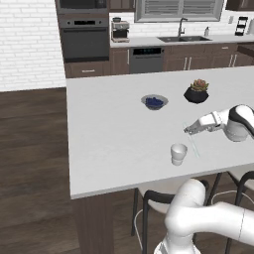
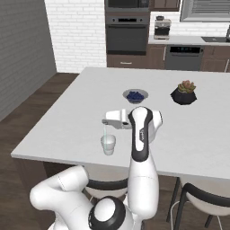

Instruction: Take a straw from the drawer in front and place it inside the glass cup on the dining counter.

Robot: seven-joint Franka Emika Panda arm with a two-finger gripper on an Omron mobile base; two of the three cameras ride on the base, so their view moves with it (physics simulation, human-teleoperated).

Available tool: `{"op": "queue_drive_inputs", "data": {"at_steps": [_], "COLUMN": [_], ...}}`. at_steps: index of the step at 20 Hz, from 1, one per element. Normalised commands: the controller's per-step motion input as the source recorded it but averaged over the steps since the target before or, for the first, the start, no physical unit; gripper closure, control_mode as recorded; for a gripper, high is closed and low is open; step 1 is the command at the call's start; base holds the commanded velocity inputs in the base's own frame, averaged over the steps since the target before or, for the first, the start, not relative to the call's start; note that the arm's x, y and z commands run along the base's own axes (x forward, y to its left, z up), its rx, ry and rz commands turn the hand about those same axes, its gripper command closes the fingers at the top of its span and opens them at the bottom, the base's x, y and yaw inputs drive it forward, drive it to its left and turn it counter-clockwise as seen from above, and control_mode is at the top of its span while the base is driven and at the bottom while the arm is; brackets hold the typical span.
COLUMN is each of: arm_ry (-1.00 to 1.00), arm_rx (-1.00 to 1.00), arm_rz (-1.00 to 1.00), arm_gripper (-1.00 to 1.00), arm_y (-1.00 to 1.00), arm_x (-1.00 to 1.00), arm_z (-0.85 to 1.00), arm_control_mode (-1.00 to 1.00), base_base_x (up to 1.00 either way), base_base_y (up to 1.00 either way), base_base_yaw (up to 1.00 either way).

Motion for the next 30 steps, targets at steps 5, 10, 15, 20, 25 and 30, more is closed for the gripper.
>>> {"op": "queue_drive_inputs", "data": {"at_steps": [5, 10, 15, 20, 25, 30], "arm_ry": [-0.30, -0.29, -0.29, -0.29, -0.29, -0.34], "arm_rx": [0.02, 0.02, 0.02, 0.04, 0.04, 0.05], "arm_rz": [0.09, 0.09, 0.09, 0.08, 0.09, 0.12], "arm_gripper": [1.00, 1.00, 1.00, 1.00, 1.00, 1.00], "arm_y": [-0.04, -0.06, -0.04, -0.05, -0.06, -0.13], "arm_x": [0.17, 0.14, 0.18, 0.29, 0.36, 0.26], "arm_z": [-0.33, -0.33, -0.28, -0.08, -0.07, -0.23], "arm_control_mode": [-1.00, -1.00, -1.00, -1.00, -1.00, -1.00], "base_base_x": [0.00, 0.00, 0.00, 0.00, 0.00, 0.00], "base_base_y": [0.00, 0.00, 0.00, 0.00, 0.00, 0.00], "base_base_yaw": [0.00, 0.00, 0.00, 0.00, 0.00, 0.00]}}
